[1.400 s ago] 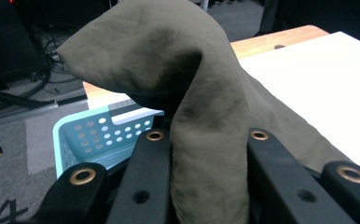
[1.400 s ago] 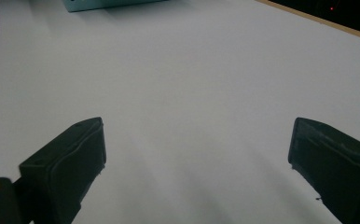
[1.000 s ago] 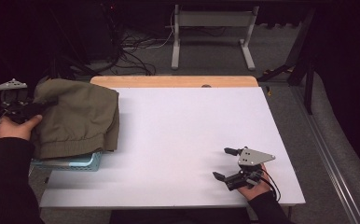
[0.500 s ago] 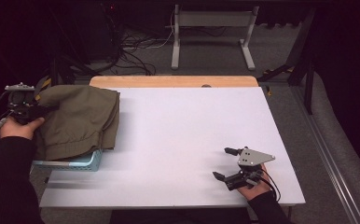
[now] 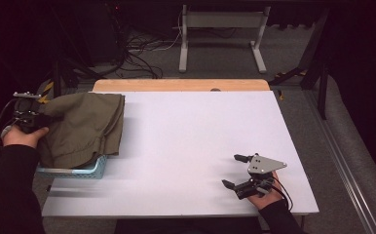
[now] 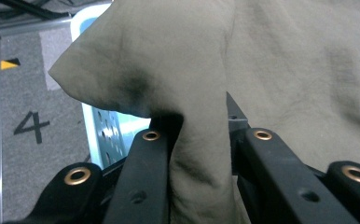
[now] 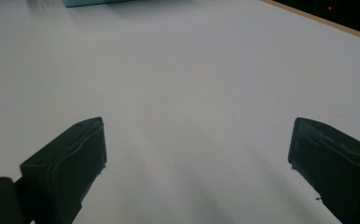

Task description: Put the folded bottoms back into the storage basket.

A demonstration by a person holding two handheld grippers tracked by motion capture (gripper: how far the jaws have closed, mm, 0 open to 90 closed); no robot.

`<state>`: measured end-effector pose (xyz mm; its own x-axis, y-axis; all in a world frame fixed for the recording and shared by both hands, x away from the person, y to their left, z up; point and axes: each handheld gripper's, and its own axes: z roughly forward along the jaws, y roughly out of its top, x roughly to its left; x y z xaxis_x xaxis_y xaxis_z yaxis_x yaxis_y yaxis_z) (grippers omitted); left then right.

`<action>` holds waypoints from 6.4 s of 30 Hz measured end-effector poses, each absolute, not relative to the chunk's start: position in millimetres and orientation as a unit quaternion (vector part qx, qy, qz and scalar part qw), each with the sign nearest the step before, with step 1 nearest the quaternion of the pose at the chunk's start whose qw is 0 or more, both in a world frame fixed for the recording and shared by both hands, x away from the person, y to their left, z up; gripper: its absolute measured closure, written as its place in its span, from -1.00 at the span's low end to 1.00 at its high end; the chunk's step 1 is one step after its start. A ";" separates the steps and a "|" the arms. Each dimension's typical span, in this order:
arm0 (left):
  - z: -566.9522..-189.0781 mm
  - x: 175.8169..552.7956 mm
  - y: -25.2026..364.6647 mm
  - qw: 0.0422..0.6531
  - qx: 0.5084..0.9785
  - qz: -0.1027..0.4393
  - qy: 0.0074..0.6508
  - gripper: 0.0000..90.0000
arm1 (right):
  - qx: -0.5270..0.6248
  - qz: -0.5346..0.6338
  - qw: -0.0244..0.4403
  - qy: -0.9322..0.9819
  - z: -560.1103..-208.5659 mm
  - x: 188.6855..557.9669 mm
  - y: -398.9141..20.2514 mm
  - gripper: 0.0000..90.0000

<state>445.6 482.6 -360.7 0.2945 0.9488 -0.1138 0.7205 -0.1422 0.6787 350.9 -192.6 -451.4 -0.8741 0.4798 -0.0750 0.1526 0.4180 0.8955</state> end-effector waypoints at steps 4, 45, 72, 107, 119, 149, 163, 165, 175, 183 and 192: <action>-365.2 446.0 480.4 0.313 0.741 0.175 0.568 0.73 | 0.191 0.504 0.162 0.826 -451.4 350.8 -192.6 -0.89; -374.6 462.8 476.7 0.240 0.739 0.218 0.590 0.57 | 0.189 0.503 0.163 0.828 -451.7 350.3 -191.7 -0.88; -334.9 448.5 433.5 0.342 0.716 0.269 0.546 -0.11 | 0.189 0.503 0.162 0.828 -451.6 350.4 -191.9 -0.88; -376.5 490.8 361.2 0.326 0.761 0.175 0.533 0.94 | 0.182 0.503 0.159 0.830 -451.5 349.9 -191.5 -0.89; -387.1 491.6 353.6 0.297 0.786 0.142 0.523 0.99 | 0.182 0.502 0.158 0.831 -451.6 349.8 -191.3 -0.88; -425.9 489.4 357.6 0.208 0.821 0.019 0.531 0.99 | 0.182 0.501 0.158 0.831 -451.9 350.1 -190.7 -0.88; -418.3 484.6 364.0 0.218 0.814 0.013 0.538 0.99 | 0.181 0.501 0.157 0.832 -451.8 350.3 -190.5 -0.88; -412.1 483.9 367.7 0.234 0.803 0.027 0.547 0.99 | 0.180 0.501 0.157 0.832 -451.8 350.3 -190.3 -0.88; -373.3 479.0 372.0 0.313 0.753 0.121 0.566 0.70 | 0.180 0.499 0.158 0.833 -451.9 350.1 -189.9 -0.88; -360.4 481.6 363.5 0.348 0.739 0.148 0.557 0.40 | 0.179 0.500 0.159 0.832 -451.8 349.9 -190.0 -0.88; -375.7 499.3 344.2 0.300 0.753 0.150 0.565 0.93 | 0.179 0.500 0.158 0.833 -451.8 349.7 -190.1 -0.88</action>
<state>499.3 344.2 -375.7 0.3156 0.9421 -0.1134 0.7622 -0.1805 0.6217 349.7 -190.1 -451.8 -0.8858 0.4563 -0.0846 0.1398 0.4363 0.8889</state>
